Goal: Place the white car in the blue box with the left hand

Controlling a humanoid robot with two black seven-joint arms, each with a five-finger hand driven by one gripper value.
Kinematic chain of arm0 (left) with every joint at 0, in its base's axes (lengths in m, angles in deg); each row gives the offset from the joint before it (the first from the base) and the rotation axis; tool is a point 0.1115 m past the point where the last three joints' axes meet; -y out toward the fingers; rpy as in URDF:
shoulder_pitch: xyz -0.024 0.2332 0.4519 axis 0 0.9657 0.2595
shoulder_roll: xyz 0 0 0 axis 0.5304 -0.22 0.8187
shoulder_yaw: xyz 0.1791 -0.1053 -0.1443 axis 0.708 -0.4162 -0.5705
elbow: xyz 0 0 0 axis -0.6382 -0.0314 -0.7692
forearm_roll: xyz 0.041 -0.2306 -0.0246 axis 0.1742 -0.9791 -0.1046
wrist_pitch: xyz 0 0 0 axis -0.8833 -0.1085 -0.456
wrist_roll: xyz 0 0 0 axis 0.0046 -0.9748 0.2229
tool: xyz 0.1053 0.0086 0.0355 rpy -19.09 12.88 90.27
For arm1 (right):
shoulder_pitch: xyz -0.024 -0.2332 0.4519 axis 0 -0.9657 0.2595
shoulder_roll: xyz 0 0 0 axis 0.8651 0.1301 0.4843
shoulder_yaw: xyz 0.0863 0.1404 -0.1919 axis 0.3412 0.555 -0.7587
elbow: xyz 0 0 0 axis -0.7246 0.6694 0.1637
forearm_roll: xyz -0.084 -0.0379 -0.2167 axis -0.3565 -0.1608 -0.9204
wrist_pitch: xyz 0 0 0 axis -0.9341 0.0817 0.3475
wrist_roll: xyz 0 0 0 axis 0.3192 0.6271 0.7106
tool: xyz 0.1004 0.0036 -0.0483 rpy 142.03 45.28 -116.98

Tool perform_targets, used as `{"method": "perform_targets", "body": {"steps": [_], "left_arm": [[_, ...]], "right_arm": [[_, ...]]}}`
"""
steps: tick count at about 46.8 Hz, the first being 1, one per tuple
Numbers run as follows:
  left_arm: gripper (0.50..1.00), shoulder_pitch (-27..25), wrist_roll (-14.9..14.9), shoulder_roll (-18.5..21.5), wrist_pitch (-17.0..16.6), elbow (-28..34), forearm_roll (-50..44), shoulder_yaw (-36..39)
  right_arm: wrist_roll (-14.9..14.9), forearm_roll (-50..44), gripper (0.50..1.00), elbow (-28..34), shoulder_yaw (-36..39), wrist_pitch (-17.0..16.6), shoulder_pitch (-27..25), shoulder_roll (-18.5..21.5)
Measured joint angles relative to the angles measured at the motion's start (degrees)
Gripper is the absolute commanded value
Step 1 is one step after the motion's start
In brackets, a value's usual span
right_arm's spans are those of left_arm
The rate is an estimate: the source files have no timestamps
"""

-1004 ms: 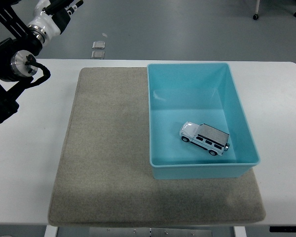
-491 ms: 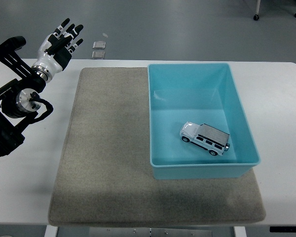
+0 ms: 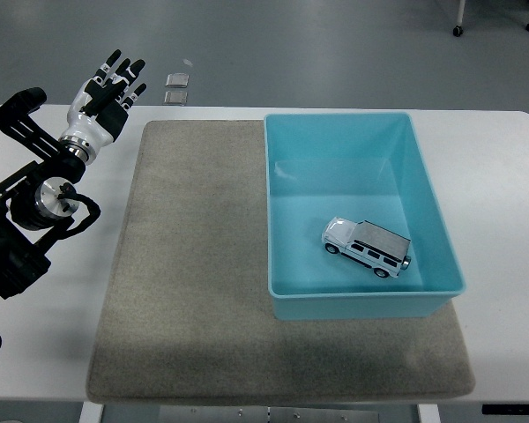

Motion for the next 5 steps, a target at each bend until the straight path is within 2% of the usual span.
{"method": "perform_targets", "body": {"steps": [5], "left_arm": [[0.999, 0.0, 0.0, 0.3, 0.0, 0.0, 0.0, -0.2]], "right_arm": [[0.0, -0.2, 0.936, -0.1, 0.0, -0.1, 0.0, 0.0]]}}
